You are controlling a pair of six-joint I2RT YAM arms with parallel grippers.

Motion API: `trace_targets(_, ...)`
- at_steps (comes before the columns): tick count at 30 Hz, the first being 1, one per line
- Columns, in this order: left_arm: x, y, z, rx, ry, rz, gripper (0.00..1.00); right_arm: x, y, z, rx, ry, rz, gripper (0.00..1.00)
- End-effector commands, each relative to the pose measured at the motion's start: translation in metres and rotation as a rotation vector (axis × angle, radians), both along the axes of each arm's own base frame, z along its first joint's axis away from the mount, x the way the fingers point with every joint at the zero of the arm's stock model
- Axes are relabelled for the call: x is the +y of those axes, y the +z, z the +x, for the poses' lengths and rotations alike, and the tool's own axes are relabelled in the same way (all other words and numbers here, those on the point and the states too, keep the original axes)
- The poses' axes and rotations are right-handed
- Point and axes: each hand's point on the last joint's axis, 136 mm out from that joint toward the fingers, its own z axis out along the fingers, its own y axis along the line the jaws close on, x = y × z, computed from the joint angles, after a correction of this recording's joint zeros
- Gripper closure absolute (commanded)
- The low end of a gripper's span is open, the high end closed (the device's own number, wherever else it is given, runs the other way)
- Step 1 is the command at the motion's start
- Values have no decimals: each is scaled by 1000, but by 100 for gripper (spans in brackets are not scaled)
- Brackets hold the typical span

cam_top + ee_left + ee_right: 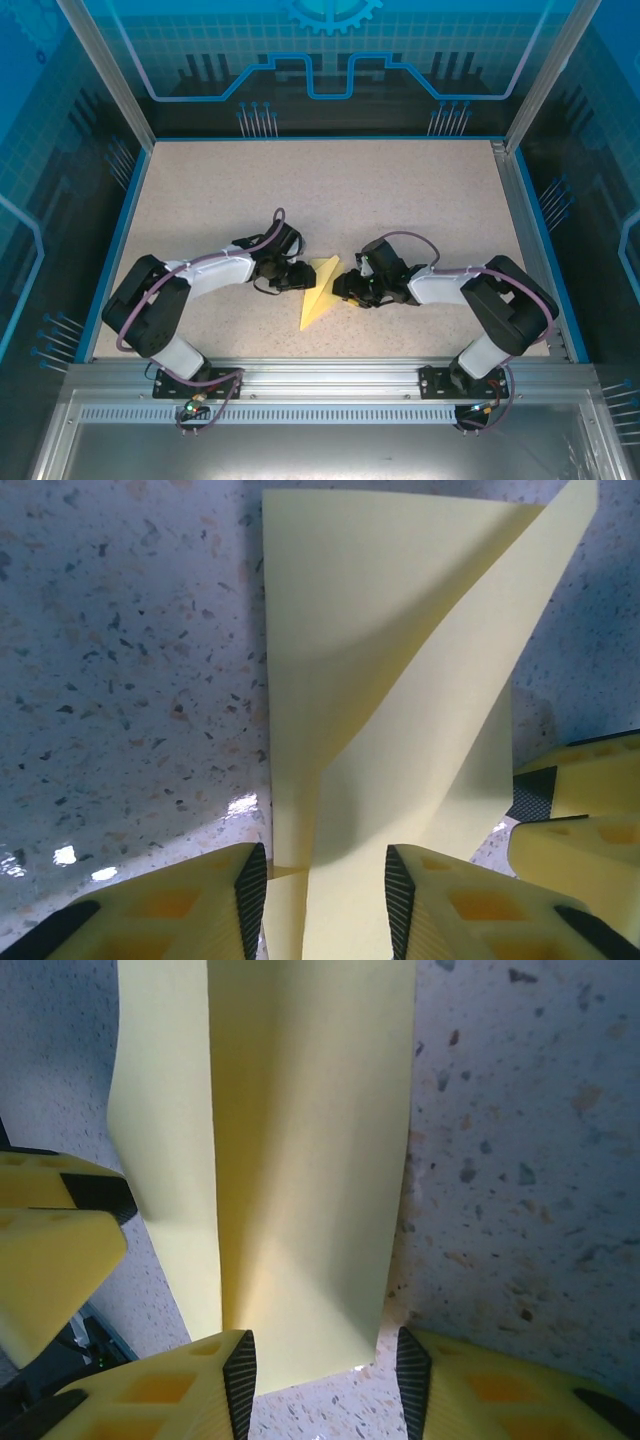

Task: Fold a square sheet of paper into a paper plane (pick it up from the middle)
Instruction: Fourth fold the wing at the center of the table, then turn over the paper at the center of the table.

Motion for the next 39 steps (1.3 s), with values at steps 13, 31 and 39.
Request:
trace_targets(13, 8, -8, -4, 19, -18, 42, 69, 33, 18, 22, -52, 7, 102, 56)
trace_targets(31, 20, -10, -7, 24, 17, 57, 75, 36, 17, 18, -55, 34, 11, 55)
trace_targets(39, 20, -11, -9, 32, 16, 51, 74, 29, 9, 12, -22, -3, -28, 52)
